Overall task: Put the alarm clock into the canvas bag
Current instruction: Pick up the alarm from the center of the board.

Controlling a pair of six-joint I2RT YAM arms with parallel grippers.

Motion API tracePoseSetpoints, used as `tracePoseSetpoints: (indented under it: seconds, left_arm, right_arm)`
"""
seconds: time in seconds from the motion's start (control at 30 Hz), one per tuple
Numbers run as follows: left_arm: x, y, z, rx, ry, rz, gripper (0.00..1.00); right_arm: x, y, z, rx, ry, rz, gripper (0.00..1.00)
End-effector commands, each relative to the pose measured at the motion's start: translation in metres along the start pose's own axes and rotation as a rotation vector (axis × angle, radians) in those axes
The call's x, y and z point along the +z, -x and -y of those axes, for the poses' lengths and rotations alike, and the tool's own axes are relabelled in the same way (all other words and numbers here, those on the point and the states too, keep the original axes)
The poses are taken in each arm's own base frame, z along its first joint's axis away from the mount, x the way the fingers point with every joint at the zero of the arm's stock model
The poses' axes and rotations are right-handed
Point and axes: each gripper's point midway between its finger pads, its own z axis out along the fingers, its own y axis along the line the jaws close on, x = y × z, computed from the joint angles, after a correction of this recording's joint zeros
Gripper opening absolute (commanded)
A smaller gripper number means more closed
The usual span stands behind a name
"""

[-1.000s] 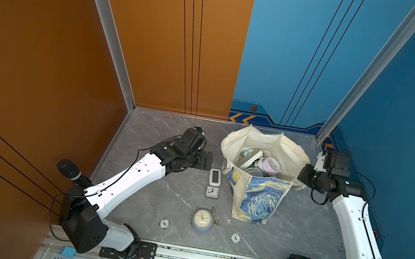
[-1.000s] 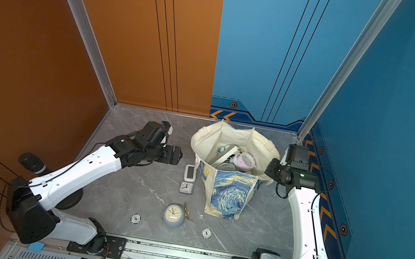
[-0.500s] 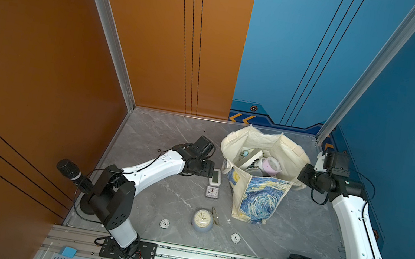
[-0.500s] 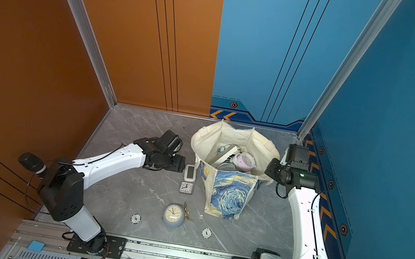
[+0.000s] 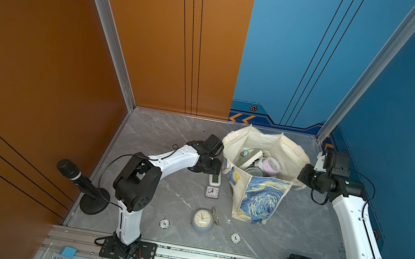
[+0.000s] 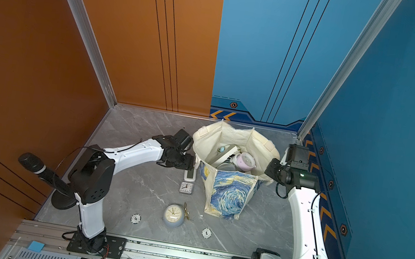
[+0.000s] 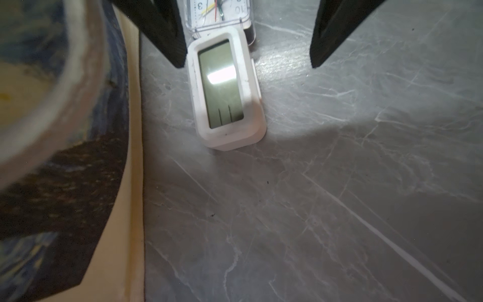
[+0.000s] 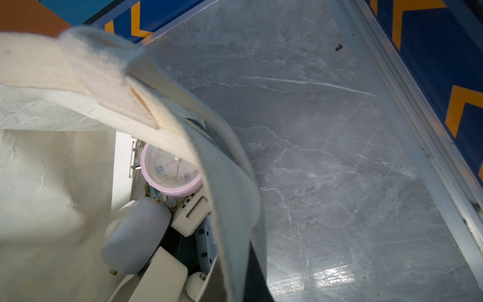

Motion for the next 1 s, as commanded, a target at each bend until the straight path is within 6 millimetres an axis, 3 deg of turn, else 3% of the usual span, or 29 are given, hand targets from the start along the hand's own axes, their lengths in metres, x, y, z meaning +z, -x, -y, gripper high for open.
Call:
tracePoseSetpoints:
  seconds: [0.0, 0.27, 0.63, 0.97]
  left_arm:
    - [0.01, 0.0, 0.009, -0.008, -0.012, -0.024, 0.76]
    - [0.031, 0.0, 0.013, -0.021, 0.036, -0.063, 0.78]
    - [0.041, -0.012, 0.012, 0.008, 0.143, -0.101, 0.94]
    - [0.046, -0.038, 0.012, 0.024, 0.173, -0.151, 0.91]
  right_arm:
    - [-0.006, 0.002, -0.005, -0.034, 0.011, 0.013, 0.1]
    - [-0.005, 0.004, -0.006, -0.035, 0.011, 0.012, 0.1]
    - [-0.003, 0.004, -0.006, -0.034, 0.013, 0.006, 0.1]
    - [-0.002, 0.005, -0.007, -0.032, 0.015, 0.003, 0.1]
